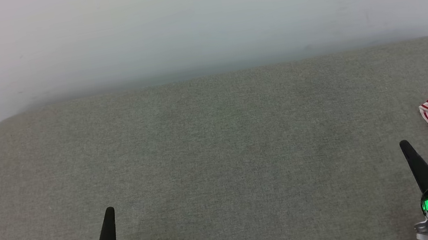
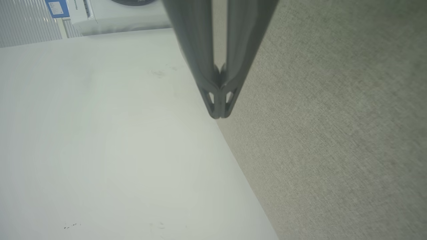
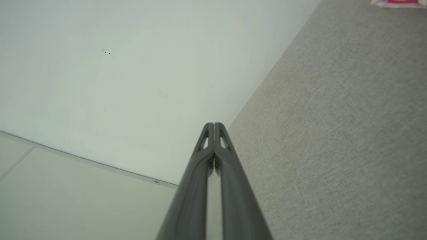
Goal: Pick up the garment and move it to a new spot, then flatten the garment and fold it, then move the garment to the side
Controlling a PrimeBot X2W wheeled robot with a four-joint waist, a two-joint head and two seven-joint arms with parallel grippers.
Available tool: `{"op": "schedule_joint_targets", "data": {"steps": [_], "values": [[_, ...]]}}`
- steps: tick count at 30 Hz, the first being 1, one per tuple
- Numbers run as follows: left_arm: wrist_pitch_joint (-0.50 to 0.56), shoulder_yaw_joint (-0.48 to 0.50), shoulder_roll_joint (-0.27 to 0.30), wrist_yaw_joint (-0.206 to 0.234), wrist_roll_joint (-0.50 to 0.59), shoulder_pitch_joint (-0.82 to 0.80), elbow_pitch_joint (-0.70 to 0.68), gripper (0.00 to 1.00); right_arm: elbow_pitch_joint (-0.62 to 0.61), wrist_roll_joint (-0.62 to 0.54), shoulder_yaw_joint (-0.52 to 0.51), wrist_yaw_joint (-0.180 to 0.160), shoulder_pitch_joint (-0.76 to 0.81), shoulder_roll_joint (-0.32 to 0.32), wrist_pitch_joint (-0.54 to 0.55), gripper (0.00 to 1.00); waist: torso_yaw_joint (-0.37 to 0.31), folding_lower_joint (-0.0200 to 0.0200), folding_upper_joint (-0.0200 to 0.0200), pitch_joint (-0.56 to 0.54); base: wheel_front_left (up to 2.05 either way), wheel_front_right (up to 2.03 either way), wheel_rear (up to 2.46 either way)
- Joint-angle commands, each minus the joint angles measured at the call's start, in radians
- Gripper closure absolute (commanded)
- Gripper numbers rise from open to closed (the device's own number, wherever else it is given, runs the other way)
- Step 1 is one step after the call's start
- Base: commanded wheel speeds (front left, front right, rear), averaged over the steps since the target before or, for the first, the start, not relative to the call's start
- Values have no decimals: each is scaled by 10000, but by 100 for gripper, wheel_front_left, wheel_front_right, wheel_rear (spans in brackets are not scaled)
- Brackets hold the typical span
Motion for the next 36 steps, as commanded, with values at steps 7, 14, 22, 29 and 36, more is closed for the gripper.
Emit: {"op": "schedule_joint_targets", "data": {"steps": [7, 14, 22, 29, 36], "values": [[216, 184, -69, -165, -693, -306, -10, 100, 190, 810, -8, -1, -376, -54, 47, 100, -23, -1, -1, 31, 0, 0, 0], [372, 303, -129, -228, -1236, -383, 24, 100, 380, 1428, -16, -1, -527, -45, 76, 100, -45, -1, -1, 61, 0, 0, 0], [544, 430, -177, -295, -1819, -474, 62, 100, 594, 2088, -28, -1, -685, -35, 115, 100, -70, -1, -1, 95, 0, 0, 0], [689, 543, -224, -355, -2292, -549, 91, 100, 768, 2636, -42, -2, -795, -23, 145, 100, -92, -1, -1, 125, 0, 0, 0], [828, 633, -276, -424, -2744, -605, 122, 100, 936, 3149, -56, -2, -919, -11, 177, 100, -114, -1, -1, 155, 0, 0, 0]]}}
